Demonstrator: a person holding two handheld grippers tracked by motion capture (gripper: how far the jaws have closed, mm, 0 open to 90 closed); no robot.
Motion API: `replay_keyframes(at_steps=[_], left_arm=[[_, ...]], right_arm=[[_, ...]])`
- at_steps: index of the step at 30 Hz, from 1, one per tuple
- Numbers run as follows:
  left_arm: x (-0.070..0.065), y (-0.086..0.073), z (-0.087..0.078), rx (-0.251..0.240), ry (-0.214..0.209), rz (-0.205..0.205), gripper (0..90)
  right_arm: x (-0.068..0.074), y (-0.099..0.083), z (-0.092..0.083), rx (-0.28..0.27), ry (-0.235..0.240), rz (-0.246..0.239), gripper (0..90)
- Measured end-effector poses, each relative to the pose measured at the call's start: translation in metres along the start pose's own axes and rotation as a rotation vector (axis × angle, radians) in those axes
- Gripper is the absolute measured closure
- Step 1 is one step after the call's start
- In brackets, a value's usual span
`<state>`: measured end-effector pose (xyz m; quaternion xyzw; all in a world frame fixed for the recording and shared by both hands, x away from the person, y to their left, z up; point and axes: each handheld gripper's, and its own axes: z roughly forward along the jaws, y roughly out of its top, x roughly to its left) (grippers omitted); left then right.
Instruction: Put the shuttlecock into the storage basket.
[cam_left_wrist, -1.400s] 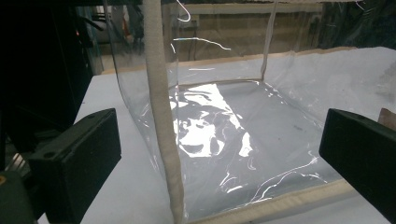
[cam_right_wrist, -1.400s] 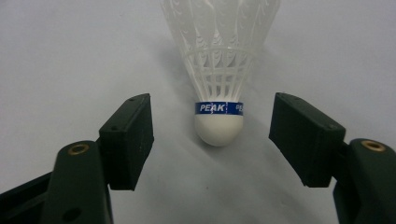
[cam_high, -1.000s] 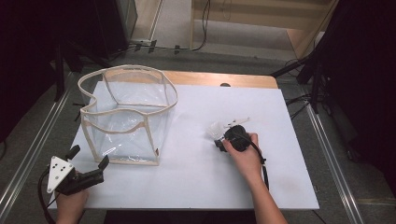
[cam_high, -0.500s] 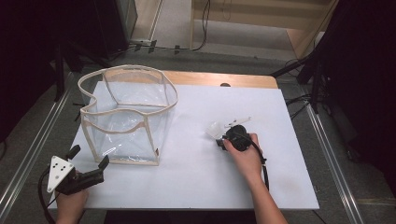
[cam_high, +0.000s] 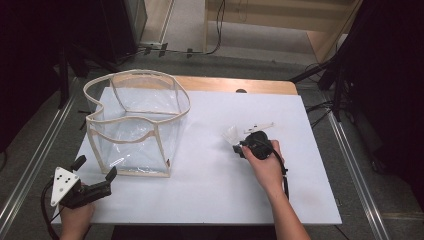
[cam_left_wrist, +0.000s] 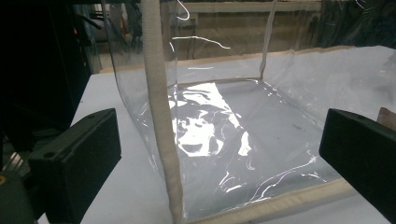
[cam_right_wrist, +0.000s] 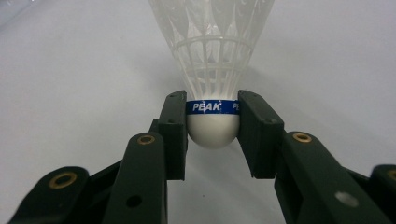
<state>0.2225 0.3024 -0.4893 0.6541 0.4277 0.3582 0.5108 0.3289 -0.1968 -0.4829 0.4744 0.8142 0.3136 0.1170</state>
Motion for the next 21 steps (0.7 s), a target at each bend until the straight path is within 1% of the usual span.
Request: replay_keyframes(at_steps=[5,21], left_arm=[[0.0,0.0,0.0,0.0,0.0,0.001,0.0],[-0.001,0.0,0.0,0.003,0.001,0.006,0.0]], right_arm=[[0.0,0.003,-0.004,-0.015,0.006,0.002,62.8],[0.003,0.017,-0.015,-0.05,0.024,-0.018,63.0]])
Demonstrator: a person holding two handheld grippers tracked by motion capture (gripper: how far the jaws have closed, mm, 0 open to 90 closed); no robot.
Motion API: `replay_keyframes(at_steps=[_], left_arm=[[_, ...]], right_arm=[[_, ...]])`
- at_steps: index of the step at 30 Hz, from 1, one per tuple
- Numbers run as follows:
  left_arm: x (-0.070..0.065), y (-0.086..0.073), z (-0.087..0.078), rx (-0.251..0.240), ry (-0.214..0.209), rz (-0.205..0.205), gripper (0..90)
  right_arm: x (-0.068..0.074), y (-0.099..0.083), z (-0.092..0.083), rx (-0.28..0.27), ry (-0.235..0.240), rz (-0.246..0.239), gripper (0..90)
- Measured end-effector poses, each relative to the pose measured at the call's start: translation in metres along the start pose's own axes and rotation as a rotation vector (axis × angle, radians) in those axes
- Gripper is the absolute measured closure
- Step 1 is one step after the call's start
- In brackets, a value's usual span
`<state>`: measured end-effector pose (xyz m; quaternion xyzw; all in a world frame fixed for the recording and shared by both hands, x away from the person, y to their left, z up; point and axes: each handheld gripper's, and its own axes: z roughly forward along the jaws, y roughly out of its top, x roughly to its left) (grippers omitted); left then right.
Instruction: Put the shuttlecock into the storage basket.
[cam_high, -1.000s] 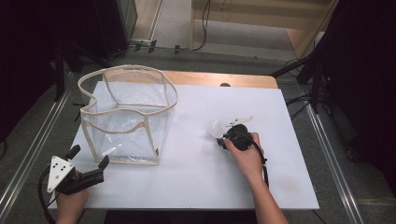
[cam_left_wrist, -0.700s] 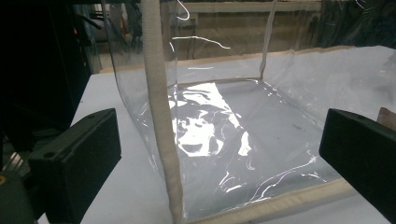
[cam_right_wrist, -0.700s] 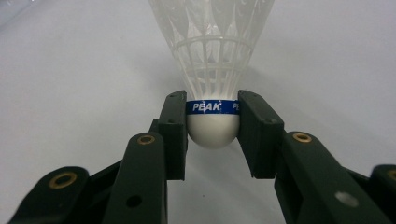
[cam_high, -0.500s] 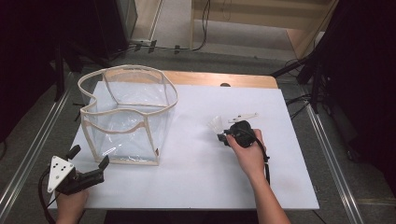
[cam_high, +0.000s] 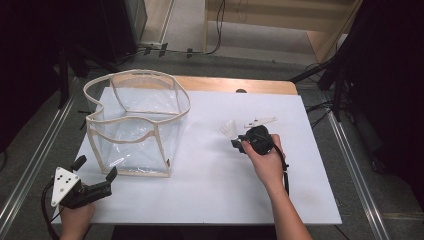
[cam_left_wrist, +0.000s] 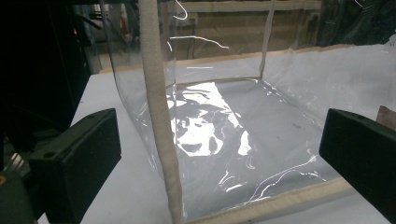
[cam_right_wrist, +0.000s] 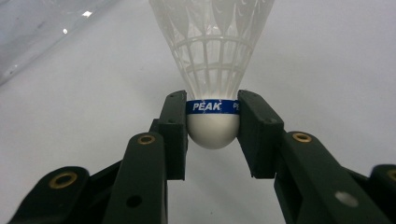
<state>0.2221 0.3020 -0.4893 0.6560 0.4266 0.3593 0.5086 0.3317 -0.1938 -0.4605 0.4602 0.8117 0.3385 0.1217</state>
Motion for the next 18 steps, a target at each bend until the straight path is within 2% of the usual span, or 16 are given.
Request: replay_keyframes(at_steps=[18], left_arm=[[-0.001,0.0,0.0,0.001,0.0,0.007,0.0]], right_arm=[[0.005,0.015,-0.012,-0.052,0.013,-0.009,63.0]])
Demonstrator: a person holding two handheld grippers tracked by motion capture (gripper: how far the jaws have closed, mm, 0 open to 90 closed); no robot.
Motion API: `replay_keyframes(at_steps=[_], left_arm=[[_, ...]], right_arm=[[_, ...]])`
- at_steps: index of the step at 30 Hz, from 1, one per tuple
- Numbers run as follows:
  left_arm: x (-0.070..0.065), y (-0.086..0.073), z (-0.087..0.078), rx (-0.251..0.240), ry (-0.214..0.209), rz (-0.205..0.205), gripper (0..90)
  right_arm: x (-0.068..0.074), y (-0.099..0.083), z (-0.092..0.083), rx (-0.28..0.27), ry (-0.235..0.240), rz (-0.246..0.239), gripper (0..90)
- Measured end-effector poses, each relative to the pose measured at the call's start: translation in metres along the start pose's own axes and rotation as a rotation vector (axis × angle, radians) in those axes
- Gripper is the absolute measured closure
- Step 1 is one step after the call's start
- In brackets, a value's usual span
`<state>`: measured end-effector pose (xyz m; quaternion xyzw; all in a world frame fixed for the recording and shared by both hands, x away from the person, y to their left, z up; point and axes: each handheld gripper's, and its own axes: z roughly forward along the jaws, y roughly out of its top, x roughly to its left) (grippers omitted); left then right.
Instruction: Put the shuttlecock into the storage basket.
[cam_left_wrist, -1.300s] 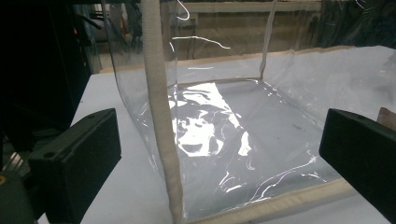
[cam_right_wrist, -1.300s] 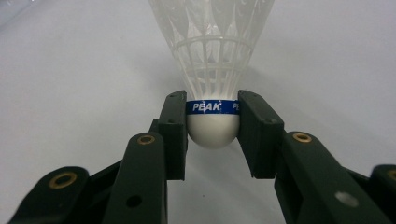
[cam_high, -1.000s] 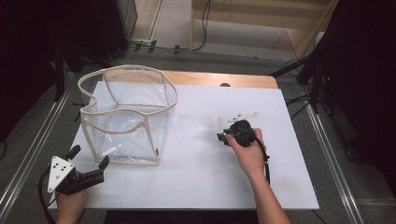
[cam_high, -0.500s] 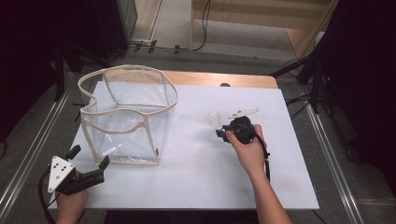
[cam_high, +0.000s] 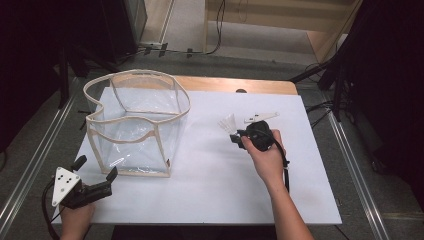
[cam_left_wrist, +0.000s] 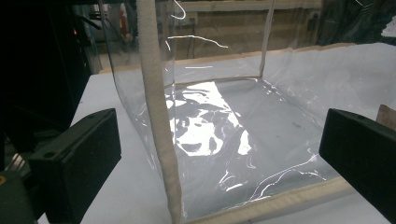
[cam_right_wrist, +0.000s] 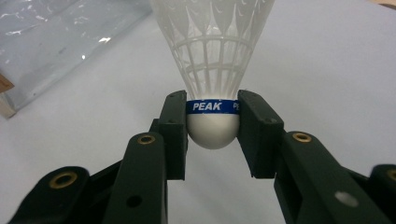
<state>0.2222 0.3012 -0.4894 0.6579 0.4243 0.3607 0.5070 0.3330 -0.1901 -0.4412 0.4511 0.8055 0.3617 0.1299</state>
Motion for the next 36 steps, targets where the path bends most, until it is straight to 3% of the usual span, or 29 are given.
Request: replay_keyframes(at_steps=[36], left_arm=[[0.0,0.0,0.001,0.003,-0.003,0.001,0.0]], right_arm=[[0.011,0.035,-0.016,-0.053,0.029,-0.043,63.1]])
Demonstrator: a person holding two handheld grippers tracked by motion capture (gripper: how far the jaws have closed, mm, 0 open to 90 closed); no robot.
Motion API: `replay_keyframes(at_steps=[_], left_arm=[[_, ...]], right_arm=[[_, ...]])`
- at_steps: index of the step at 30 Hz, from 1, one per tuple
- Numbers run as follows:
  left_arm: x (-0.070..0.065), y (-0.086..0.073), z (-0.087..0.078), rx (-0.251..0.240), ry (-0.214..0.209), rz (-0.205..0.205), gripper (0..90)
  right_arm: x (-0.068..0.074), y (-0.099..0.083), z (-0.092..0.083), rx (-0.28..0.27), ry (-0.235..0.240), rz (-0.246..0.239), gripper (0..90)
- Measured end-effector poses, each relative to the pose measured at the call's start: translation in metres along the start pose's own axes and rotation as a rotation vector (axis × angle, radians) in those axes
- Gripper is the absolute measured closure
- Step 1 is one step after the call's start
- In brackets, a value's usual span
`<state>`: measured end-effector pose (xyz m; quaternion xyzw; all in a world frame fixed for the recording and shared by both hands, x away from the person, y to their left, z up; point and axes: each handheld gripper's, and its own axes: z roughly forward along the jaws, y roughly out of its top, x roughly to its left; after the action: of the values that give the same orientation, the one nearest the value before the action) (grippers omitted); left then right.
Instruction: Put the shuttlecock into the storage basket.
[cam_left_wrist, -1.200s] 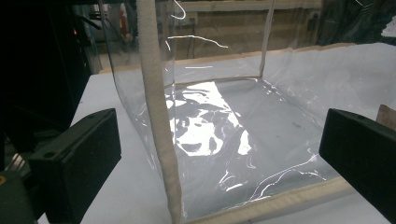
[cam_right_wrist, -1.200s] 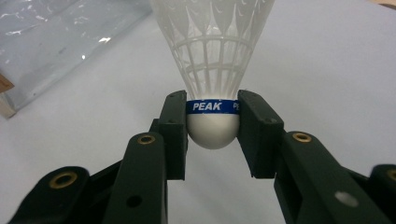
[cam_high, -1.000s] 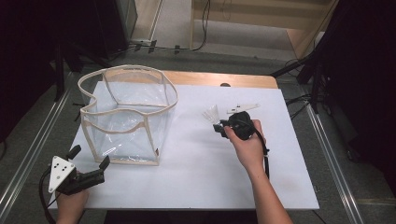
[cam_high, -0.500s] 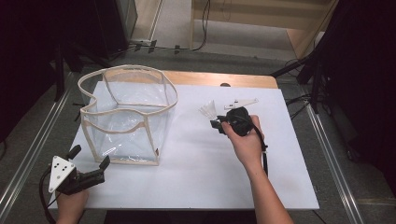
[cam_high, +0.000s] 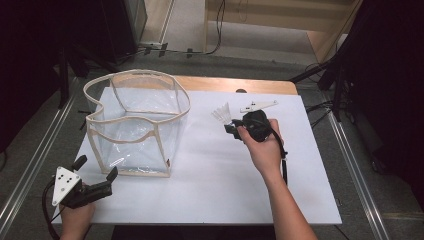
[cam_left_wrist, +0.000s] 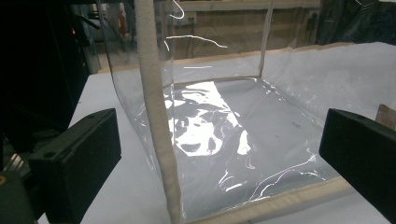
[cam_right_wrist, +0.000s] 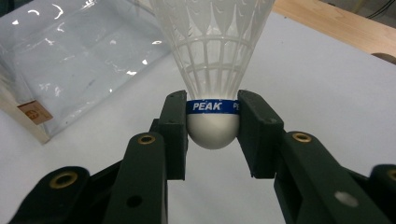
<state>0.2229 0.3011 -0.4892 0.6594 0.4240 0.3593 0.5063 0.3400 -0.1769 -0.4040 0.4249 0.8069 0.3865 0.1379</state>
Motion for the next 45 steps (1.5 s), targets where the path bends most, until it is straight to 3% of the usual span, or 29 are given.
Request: replay_keyframes(at_steps=[45], left_arm=[[0.0,0.0,0.0,0.003,-0.003,0.003,0.0]], right_arm=[[0.015,0.037,-0.011,-0.064,0.028,-0.033,63.1]])
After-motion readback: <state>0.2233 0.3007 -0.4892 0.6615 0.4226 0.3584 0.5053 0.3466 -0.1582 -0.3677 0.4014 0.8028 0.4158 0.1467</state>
